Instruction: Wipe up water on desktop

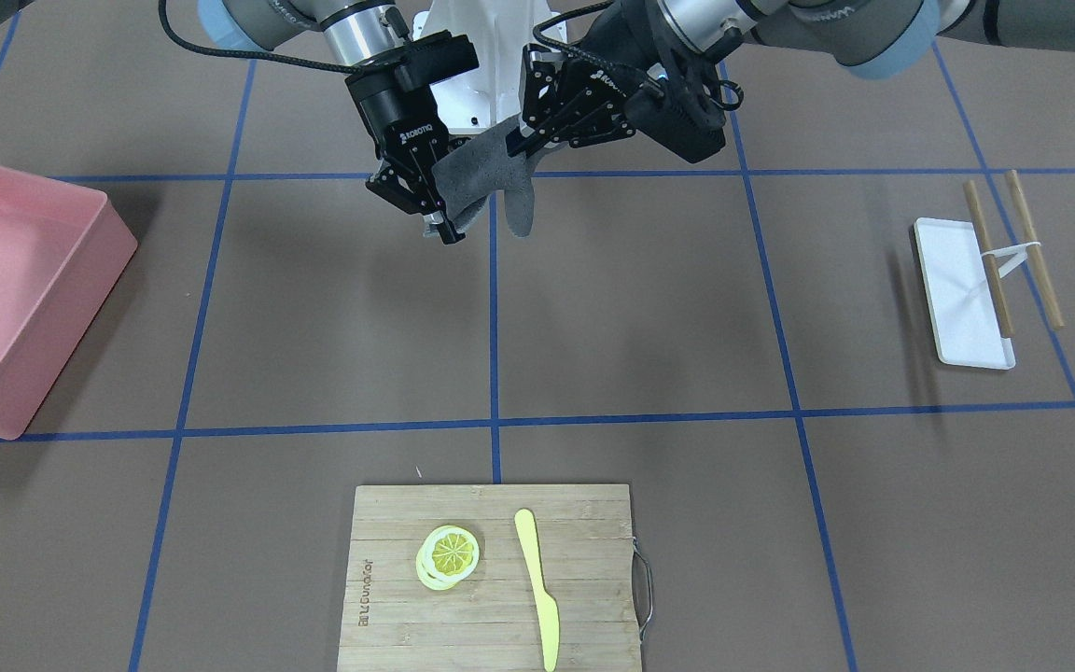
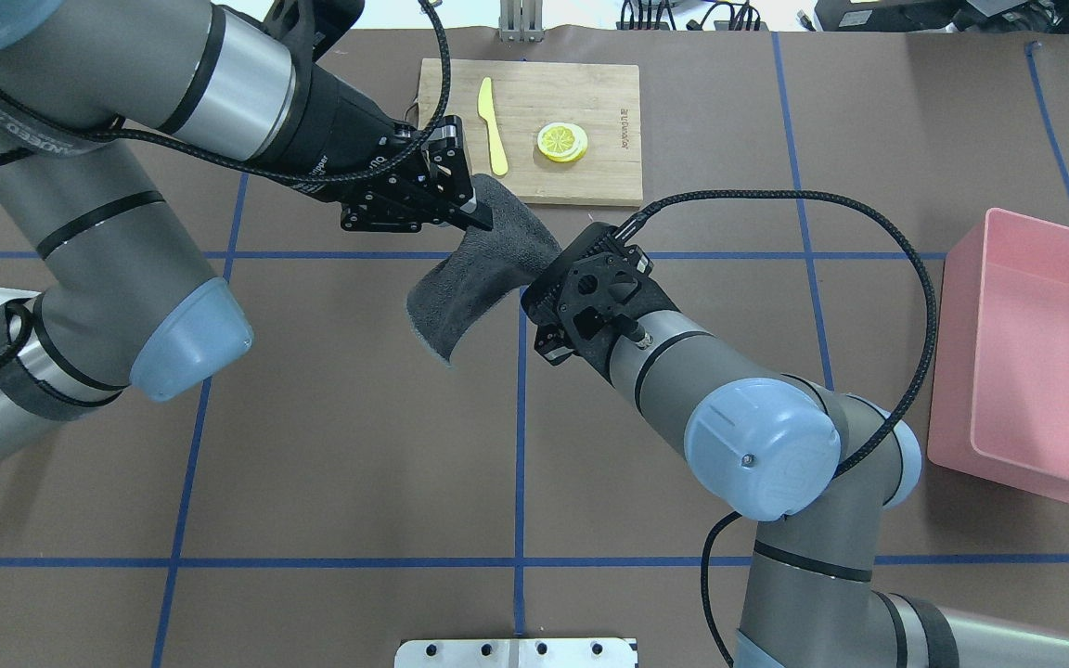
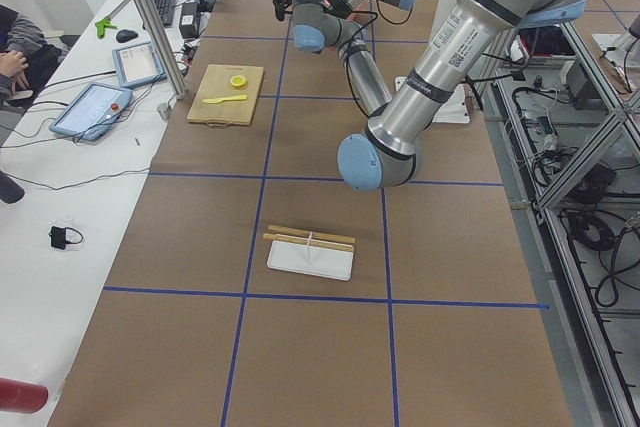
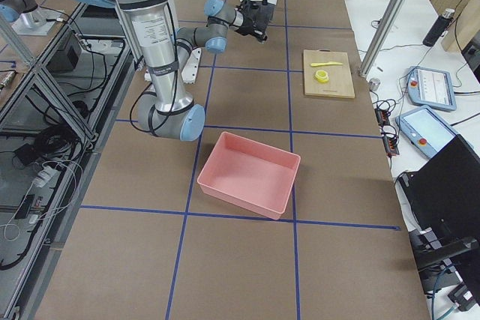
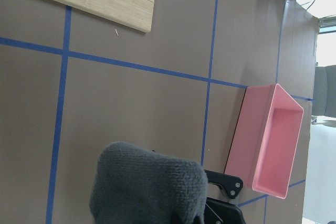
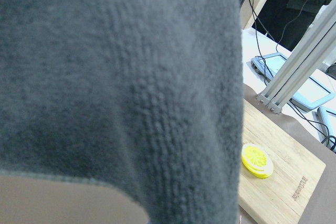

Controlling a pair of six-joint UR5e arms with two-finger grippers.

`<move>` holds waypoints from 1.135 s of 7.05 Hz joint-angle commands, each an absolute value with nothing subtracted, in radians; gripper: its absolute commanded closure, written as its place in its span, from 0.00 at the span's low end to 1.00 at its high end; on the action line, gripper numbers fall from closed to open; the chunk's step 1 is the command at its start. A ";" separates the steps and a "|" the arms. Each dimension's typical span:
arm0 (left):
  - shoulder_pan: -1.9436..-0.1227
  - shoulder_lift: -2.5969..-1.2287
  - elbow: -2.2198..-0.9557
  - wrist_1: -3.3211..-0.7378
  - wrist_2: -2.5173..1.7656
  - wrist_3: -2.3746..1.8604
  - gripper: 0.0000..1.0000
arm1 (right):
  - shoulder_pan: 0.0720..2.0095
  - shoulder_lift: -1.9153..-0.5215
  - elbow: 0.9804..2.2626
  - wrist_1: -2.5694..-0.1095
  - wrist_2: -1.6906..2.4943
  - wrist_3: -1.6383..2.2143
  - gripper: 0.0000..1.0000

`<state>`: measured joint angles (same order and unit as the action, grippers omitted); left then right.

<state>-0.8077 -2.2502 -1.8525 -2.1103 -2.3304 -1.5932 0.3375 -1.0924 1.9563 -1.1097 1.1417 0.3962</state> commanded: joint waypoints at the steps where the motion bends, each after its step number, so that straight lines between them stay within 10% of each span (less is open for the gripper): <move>1: -0.822 -2.246 -1.852 -2.111 -2.330 -1.583 0.94 | 0.341 -1.092 1.959 -1.109 1.143 0.403 1.00; 2: -0.837 -2.244 -1.848 -2.109 -2.332 -1.528 0.01 | 0.342 -1.092 1.960 -1.111 1.143 0.402 1.00; 8: -1.082 -2.129 -1.807 -2.092 -2.462 -1.358 0.02 | 0.374 -1.101 1.963 -1.118 1.150 0.559 1.00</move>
<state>-1.0222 -2.1471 -1.8296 -2.0934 -2.4505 -1.4031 0.3623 -1.0964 1.9629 -1.1118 1.1487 0.4930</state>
